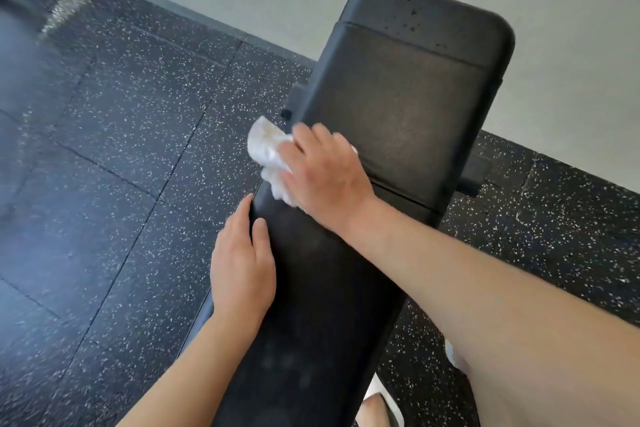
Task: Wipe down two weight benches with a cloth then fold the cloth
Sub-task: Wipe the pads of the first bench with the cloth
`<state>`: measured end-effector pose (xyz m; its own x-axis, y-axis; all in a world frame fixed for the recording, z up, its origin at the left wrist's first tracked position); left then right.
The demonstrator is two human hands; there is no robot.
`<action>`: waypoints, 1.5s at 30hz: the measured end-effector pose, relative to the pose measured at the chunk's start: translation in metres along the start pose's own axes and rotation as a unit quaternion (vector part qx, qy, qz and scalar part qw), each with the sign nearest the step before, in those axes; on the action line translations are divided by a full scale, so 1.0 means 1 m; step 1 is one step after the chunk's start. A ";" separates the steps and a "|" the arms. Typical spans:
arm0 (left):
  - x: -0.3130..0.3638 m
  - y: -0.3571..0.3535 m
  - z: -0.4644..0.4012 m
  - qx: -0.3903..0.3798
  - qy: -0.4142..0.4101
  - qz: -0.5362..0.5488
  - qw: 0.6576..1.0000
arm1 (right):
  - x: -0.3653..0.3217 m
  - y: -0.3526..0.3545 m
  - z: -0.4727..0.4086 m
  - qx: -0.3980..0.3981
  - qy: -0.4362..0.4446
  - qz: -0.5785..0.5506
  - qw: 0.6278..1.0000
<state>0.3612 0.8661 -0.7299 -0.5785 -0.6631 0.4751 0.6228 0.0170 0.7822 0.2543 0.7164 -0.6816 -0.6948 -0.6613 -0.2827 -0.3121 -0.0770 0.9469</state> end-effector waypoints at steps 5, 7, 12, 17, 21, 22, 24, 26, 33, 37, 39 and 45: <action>-0.012 0.002 0.013 -0.004 0.031 -0.022 0.999 | -0.017 -0.022 -0.042 -0.096 0.061 0.027 0.993; -0.002 0.002 0.010 -0.010 0.029 -0.011 0.999 | -0.007 -0.002 -0.022 -0.050 0.081 -0.016 0.995; 0.037 0.005 -0.001 -0.032 -0.066 -0.042 0.996 | 0.067 0.026 0.071 -0.019 0.085 -0.022 0.996; 0.088 -0.005 -0.018 -0.025 -0.170 -0.114 0.979 | 0.146 0.040 0.115 0.014 -0.042 -0.064 0.997; 0.154 -0.028 -0.025 -0.029 -0.276 -0.148 0.949 | 0.164 0.033 0.120 0.060 -0.154 -0.117 0.979; 0.168 -0.034 -0.026 -0.032 -0.301 -0.155 0.940 | 0.169 0.032 0.117 0.074 -0.185 -0.145 0.969; 0.199 -0.049 -0.033 -0.035 -0.357 -0.175 0.917 | 0.192 0.033 0.111 0.120 -0.256 -0.207 0.937; 0.231 -0.065 -0.045 -0.035 -0.406 -0.197 0.892 | 0.220 0.033 0.112 0.184 -0.335 -0.261 0.886; 0.268 -0.105 -0.063 0.012 -0.409 -0.176 0.895 | 0.190 0.010 0.145 0.256 -0.415 -0.388 0.782; 0.265 -0.107 -0.068 0.013 -0.413 -0.170 0.894 | 0.147 -0.007 0.177 0.231 -0.443 -0.442 0.745; 0.265 -0.109 -0.070 0.014 -0.410 -0.175 0.895 | 0.145 -0.010 0.177 0.231 -0.453 -0.451 0.734; 0.261 -0.113 -0.075 0.009 -0.406 -0.193 0.893 | 0.226 0.003 0.120 0.294 -0.469 -0.448 0.702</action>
<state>0.1793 0.6355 -0.7245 -0.9439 0.1388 0.2996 0.2910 -0.0793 0.9534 0.0187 0.6557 -0.7611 -0.0842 0.2593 -0.9621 -0.9182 0.3548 0.1760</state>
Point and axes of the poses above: each hand's wrist, its own z-axis away from the middle knuckle, its own y-axis out of the back of the hand, x = y × z, the point moved 8 cm from there along -z, towards the middle knuckle, and after that the axes turned 6 degrees about -x, right-handed, at the moved point
